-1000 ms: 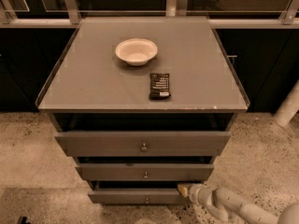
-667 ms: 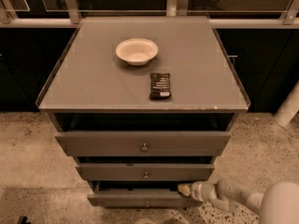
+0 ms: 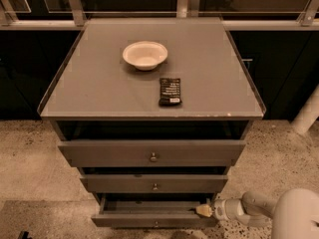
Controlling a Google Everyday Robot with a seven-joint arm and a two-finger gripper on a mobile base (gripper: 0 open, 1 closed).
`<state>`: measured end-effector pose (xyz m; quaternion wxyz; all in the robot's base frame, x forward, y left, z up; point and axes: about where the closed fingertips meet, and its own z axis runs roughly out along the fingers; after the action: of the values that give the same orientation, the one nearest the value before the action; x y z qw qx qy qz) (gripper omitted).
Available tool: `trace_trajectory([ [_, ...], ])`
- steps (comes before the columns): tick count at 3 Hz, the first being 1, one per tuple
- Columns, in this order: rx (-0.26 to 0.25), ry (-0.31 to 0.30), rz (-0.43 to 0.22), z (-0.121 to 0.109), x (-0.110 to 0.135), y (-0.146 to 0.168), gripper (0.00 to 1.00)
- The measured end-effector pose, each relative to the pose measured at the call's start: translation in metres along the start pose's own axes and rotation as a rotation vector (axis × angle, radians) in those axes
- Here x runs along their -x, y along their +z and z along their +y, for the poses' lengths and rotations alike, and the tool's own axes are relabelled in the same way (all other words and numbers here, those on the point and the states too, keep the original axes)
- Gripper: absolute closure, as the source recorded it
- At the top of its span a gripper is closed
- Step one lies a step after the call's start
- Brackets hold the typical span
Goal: Open bottom drawer
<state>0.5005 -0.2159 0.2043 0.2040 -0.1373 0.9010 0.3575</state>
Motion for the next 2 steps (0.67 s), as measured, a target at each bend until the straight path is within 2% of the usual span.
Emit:
trace_trajectory([
  [1,-0.005,-0.003,-0.012,-0.002,0.002,0.0,1.0],
  [2,0.003,-0.039,-0.07,0.001,0.036,0.012,1.0],
])
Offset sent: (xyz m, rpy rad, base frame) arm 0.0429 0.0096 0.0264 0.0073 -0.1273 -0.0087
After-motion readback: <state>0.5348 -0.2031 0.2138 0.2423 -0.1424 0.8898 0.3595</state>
